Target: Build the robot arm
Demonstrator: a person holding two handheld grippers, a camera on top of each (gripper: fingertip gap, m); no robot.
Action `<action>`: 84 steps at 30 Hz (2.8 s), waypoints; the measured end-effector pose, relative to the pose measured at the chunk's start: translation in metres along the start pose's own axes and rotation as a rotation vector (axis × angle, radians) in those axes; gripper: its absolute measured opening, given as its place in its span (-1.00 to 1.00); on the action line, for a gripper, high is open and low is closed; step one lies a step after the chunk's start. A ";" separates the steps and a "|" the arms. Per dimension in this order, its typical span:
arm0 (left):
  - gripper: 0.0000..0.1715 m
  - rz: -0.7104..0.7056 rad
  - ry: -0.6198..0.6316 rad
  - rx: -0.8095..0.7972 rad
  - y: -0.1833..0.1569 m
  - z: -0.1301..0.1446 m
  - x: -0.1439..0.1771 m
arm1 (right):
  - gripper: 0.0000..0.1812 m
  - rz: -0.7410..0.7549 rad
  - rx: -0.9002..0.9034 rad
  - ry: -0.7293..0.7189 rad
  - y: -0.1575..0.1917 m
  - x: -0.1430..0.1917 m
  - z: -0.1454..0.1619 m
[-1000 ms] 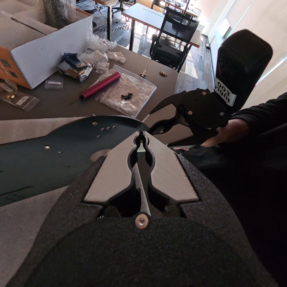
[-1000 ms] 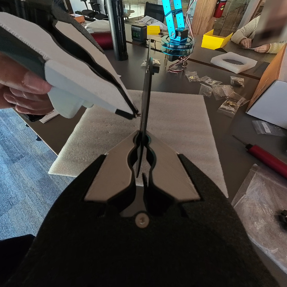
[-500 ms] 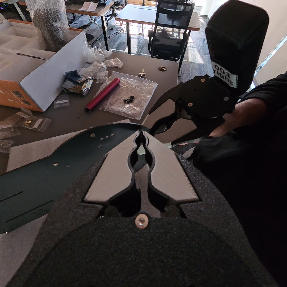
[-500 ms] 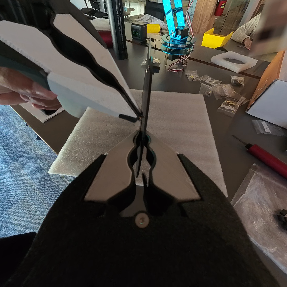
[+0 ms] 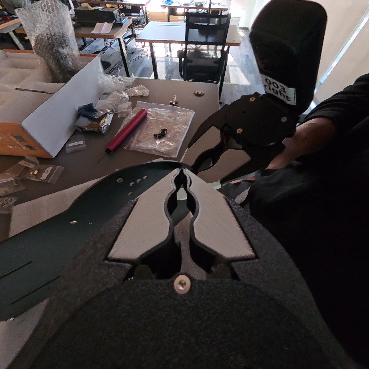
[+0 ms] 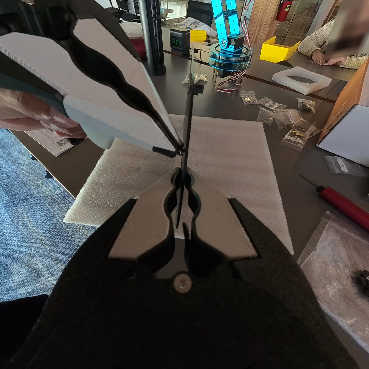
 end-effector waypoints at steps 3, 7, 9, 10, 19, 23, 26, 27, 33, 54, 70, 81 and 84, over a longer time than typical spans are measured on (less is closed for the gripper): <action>-1.00 0.046 -0.033 -0.017 0.002 0.003 0.002 | -0.99 -0.010 0.004 -0.002 0.001 0.000 0.000; -1.00 0.065 -0.043 -0.036 0.008 0.006 0.001 | -0.99 -0.013 0.020 0.003 -0.001 0.000 0.000; -1.00 0.059 -0.046 -0.041 0.011 0.006 0.001 | -0.99 -0.017 0.014 0.007 -0.002 0.000 -0.001; -1.00 0.065 -0.051 -0.041 0.012 0.005 0.001 | -0.99 -0.017 0.013 0.008 -0.002 0.000 -0.001; -1.00 0.022 -0.065 -0.040 0.013 0.007 -0.005 | -0.99 -0.008 -0.015 0.019 -0.005 0.000 -0.001; -1.00 0.004 -0.076 -0.008 0.013 0.011 -0.003 | -0.99 -0.009 -0.026 0.019 -0.005 -0.001 -0.001; -1.00 0.032 -0.114 0.038 0.006 0.010 0.001 | -0.99 -0.007 -0.025 0.020 -0.005 -0.001 -0.001; -1.00 0.035 -0.121 0.039 0.003 0.010 0.001 | -0.99 -0.006 -0.021 0.020 -0.005 -0.001 -0.001; -1.00 0.026 -0.089 0.025 0.000 0.010 -0.005 | -0.99 0.003 -0.007 0.023 -0.002 -0.001 -0.001; -1.00 0.056 -0.022 0.019 0.003 0.005 -0.004 | -0.99 0.008 -0.002 0.026 -0.001 -0.001 -0.002; -1.00 0.074 -0.003 0.090 0.001 0.006 0.005 | -0.99 0.030 0.105 0.040 0.006 -0.001 -0.003; -0.45 -0.074 0.033 0.005 0.045 -0.014 0.051 | -0.99 0.015 0.092 0.028 0.005 -0.001 -0.003; -0.30 -0.049 0.130 -0.076 0.051 -0.011 0.043 | -0.99 0.015 0.098 0.027 0.005 -0.001 -0.003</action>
Point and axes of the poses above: each gripper's, where its closed fingertips meet, x back along the fingers, z out of its underside, y = z × x across the jaws, the point moved 7 cm from there along x, back along the fingers, and after that the axes turned 7 degrees about y, right-handed, at the moved point
